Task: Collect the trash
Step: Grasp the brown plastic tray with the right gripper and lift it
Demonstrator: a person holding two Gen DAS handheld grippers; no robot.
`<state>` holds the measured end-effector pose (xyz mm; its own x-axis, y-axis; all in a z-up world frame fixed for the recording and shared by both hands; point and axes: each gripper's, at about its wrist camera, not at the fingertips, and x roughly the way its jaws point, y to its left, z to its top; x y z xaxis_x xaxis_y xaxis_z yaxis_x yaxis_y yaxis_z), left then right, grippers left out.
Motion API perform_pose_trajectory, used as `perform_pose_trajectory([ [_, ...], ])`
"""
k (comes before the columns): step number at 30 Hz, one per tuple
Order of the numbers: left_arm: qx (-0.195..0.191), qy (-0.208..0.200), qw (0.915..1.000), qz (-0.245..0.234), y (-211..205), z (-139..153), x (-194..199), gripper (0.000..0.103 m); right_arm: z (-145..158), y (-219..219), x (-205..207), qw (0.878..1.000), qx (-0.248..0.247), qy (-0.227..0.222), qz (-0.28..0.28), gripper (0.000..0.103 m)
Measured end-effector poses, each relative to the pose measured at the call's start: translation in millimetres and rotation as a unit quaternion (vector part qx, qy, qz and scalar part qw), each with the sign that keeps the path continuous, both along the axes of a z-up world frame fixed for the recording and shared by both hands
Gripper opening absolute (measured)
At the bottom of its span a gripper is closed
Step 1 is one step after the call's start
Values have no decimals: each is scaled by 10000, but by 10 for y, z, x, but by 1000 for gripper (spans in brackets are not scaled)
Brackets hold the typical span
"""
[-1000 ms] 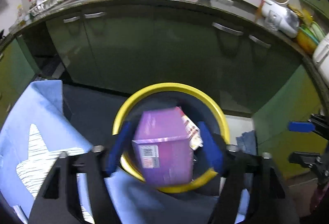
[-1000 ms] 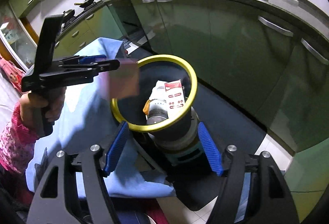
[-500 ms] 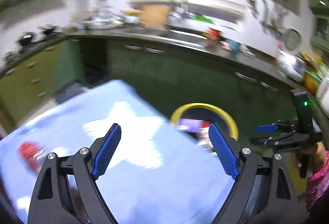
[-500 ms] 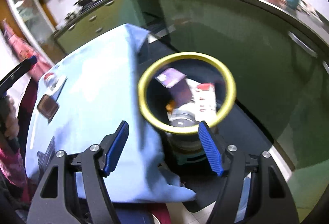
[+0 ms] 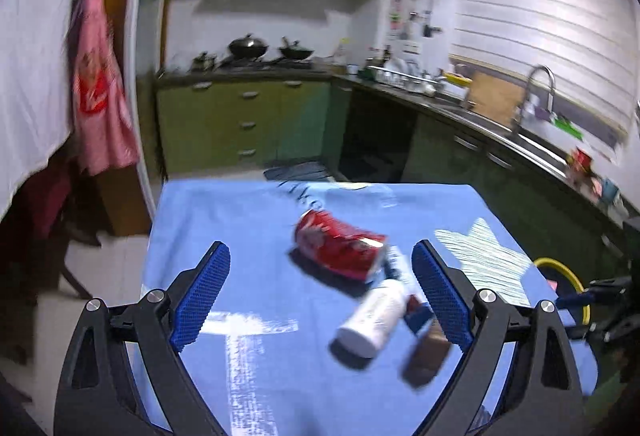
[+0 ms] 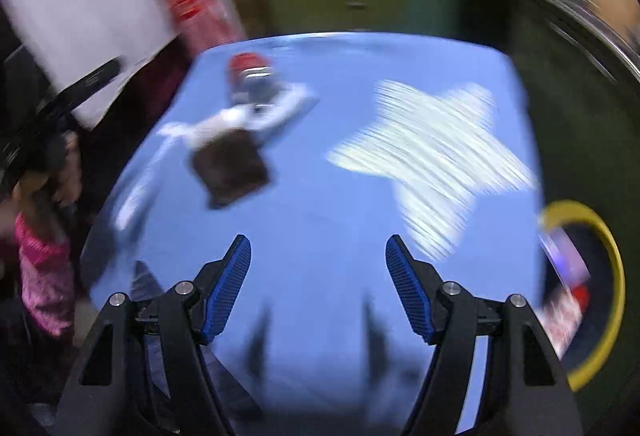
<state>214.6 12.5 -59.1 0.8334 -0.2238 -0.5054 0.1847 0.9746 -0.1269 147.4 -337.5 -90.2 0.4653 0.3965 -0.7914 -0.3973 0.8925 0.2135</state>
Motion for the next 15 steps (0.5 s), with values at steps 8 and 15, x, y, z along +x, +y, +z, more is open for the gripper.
perform_pose_trajectory([
  [8,108,-41,9999,25,131,-231,23,91,-182,870,349,9911,-359,-383,1226,84],
  [15,-45,107,9999,-31,84,-398,188,91,-342,1125,575,9887,-653,-350,1300,85],
])
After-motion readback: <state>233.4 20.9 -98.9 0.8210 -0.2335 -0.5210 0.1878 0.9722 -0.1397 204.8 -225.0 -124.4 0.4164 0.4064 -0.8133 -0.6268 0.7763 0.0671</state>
